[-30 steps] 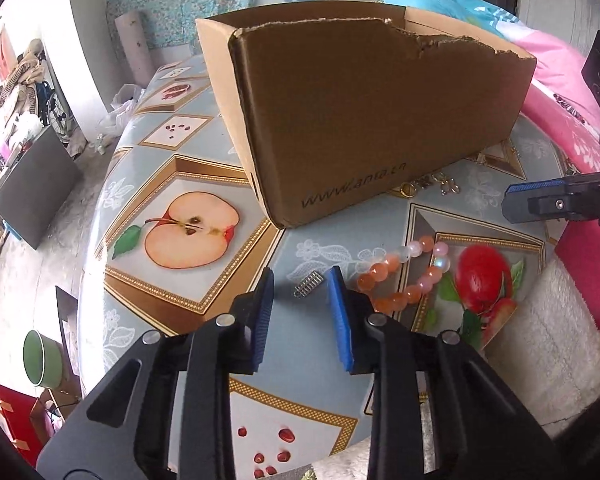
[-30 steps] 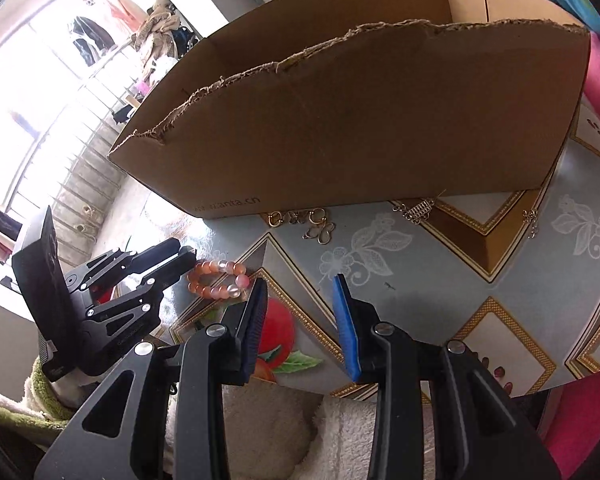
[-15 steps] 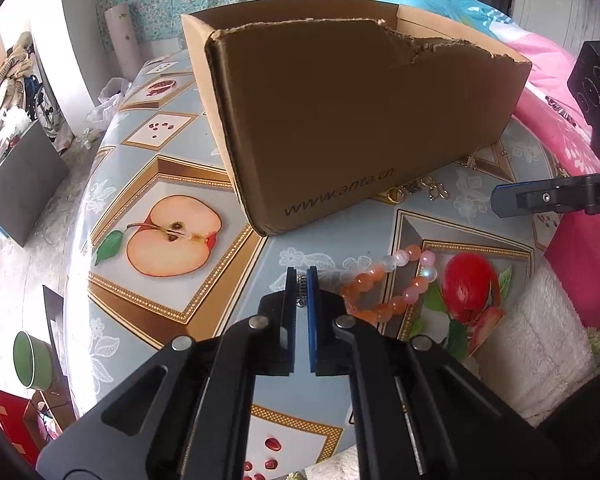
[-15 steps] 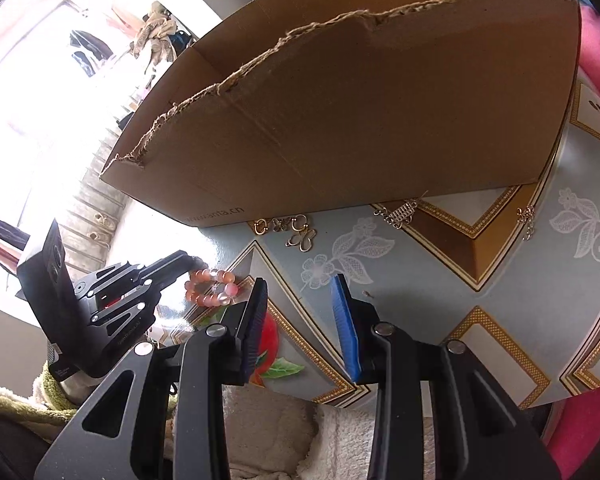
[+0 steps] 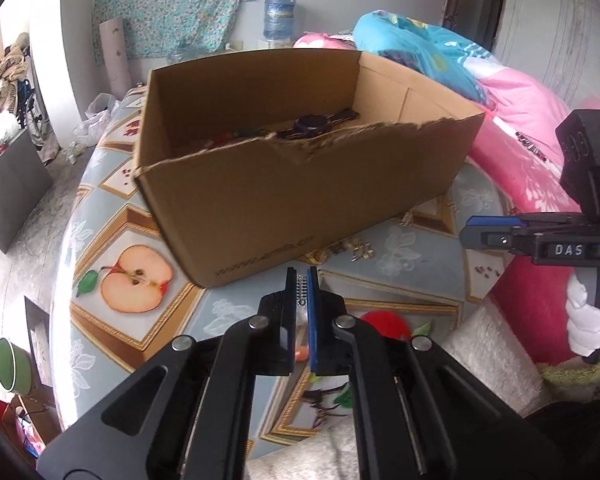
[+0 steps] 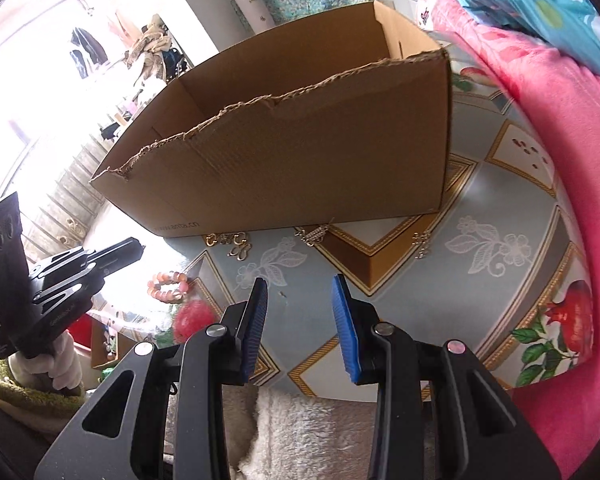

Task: Organize jewelry
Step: 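Carry the gold earring with the left tool over the box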

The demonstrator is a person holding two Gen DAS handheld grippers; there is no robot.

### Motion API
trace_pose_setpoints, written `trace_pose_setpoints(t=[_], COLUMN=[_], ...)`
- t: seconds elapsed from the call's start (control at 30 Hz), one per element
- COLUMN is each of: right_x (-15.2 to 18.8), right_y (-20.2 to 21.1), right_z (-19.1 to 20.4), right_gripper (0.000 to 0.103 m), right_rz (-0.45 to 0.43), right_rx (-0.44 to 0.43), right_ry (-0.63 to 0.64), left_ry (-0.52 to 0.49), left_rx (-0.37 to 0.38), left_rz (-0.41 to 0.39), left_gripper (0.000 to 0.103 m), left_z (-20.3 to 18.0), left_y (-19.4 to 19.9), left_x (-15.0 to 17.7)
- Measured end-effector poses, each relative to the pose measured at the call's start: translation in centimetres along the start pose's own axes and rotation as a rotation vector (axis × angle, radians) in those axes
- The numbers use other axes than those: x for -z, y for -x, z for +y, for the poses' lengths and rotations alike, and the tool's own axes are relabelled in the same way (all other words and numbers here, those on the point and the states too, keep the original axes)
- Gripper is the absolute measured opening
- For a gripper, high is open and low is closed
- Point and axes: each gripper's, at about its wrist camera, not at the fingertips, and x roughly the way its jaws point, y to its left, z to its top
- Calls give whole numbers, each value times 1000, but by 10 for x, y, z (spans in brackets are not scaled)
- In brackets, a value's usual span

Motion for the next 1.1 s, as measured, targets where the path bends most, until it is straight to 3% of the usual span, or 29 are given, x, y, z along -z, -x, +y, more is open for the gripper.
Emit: trace_pose_setpoints(t=[0.27,0.47,0.67,0.87,0.9,1.1], right_x=[-4,-14,-23,-26,-27,-33], right_y=[4,-1,-17,-32,-32,-26], right_z=[-17,-31,-38,-38,-38,-55], right_gripper=[33,32,24,14,6,2], right_rz=[-37,-48,-28,6,12,16], right_rx=[119,213,256,269,264,160], right_ry=[-18,10,66,130,135,20], left_ry=[-46,-66,-84,-89,-88,-81], left_rx=[115,151,170,171,171,177], left_rz=[11,26,46,56,57,56], left_gripper=[4,4,4,4,4,4], left_z=[-39,-51,-56,-59,-58,-58], left_y=[-25,-36,-47,-54,-55,-56], left_x=[-5,-6,-9,-13,-14,-15])
